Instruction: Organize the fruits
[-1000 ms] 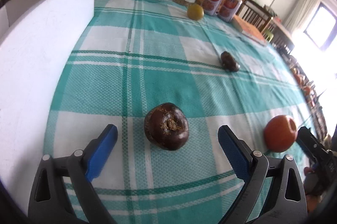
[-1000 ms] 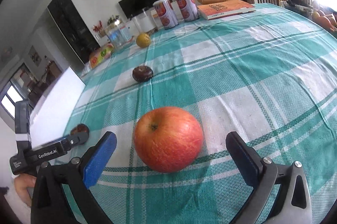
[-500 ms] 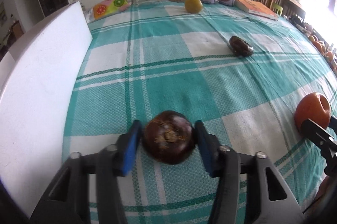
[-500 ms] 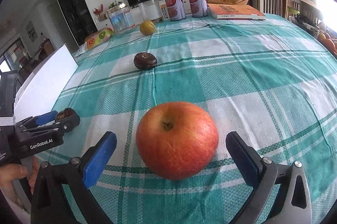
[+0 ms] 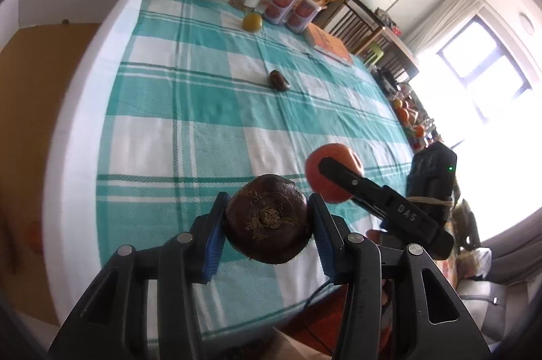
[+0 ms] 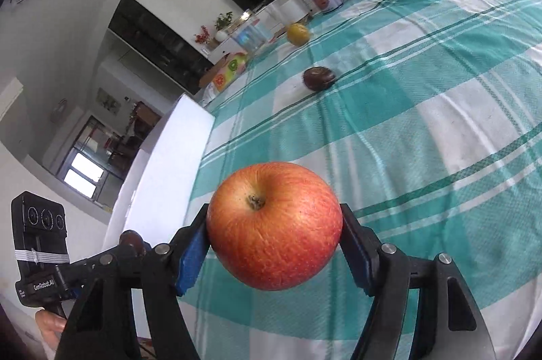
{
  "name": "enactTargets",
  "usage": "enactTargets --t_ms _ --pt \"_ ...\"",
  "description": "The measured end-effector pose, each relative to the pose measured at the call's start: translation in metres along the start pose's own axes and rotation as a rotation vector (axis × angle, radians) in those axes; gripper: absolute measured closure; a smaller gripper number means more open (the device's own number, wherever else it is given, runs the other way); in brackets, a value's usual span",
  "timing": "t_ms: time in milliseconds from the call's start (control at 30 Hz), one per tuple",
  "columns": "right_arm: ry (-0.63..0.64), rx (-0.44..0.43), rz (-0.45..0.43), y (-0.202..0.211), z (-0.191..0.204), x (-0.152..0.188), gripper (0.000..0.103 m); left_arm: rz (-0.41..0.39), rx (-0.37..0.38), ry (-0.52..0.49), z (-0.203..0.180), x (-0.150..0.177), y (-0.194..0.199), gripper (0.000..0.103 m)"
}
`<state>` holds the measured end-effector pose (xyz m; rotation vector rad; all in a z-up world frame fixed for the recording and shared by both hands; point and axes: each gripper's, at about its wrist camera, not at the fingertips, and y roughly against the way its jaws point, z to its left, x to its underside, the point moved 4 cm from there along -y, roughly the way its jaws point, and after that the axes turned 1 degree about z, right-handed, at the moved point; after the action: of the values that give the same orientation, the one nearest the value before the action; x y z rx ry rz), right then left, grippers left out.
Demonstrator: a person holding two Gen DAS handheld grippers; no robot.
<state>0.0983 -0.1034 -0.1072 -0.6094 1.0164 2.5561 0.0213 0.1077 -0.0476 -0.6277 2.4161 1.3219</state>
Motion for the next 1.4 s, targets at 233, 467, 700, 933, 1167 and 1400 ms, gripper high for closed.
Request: enactTargets --t_ms 233,467,700,933,1167,1400 --pt "0.287 -0.256 0.213 -0.069 0.191 0.029 0.033 -0.272 -0.198 0.213 0.09 -0.009 0.132 0.055" --pt "0.579 -0.228 0.444 -0.165 0.293 0.102 0.033 -0.308 -0.521 0.453 0.217 0.023 0.147 0.055" --pt "0.737 -0.054 0.453 -0.209 0.309 0.128 0.027 -0.282 -0.682 0.434 0.233 0.029 0.127 0.027" --pt "0.754 0.045 0.137 -0.15 0.274 0.066 0.005 -0.376 -0.685 0.347 0.201 0.004 0.123 0.021" --pt "0.631 0.353 -0.081 -0.085 0.125 0.006 0.0 -0.376 -0.524 0.16 0.123 -0.017 0.084 0.021" --pt "0.259 0.709 -0.065 -0.018 -0.069 -0.024 0.0 -0.238 -0.335 -0.109 0.015 -0.024 0.002 0.016"
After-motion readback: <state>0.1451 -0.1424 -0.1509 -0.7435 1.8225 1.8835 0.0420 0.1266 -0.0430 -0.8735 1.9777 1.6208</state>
